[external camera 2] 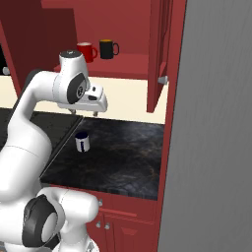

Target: Pick the mug on the counter and place it in the cabinet with the handle facing the right, like the mugs already inside.

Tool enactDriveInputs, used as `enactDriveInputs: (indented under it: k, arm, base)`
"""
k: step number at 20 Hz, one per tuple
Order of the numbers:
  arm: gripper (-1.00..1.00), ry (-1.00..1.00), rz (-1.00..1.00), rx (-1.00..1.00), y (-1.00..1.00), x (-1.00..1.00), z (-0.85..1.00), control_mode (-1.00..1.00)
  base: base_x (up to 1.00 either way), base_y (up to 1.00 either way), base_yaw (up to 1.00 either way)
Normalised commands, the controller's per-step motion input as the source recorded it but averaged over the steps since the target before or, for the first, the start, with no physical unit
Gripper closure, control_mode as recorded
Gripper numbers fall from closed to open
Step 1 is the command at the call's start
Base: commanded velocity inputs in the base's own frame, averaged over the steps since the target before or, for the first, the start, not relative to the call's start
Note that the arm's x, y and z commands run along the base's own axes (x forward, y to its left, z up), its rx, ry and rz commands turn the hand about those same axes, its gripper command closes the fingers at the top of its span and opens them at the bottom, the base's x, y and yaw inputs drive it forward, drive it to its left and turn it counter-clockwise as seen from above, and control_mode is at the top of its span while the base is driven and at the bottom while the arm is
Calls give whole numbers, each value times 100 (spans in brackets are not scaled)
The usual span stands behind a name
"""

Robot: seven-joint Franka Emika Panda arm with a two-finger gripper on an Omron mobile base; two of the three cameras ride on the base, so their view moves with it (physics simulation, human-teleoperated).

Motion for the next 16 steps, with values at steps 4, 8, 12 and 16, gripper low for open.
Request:
enactDriveInputs:
  k: [4,8,12,16]
  arm:
    - [-100,0,0,0,0,0,0,-100]
    - [-100,0,0,0,0,0,0,-100]
    - [-100,0,0,0,0,0,0,-100]
    - [-100,0,0,0,0,0,0,-100]
  base:
    - [0,0,0]
    - [0,0,0]
    - [0,0,0]
    - [0,0,0]
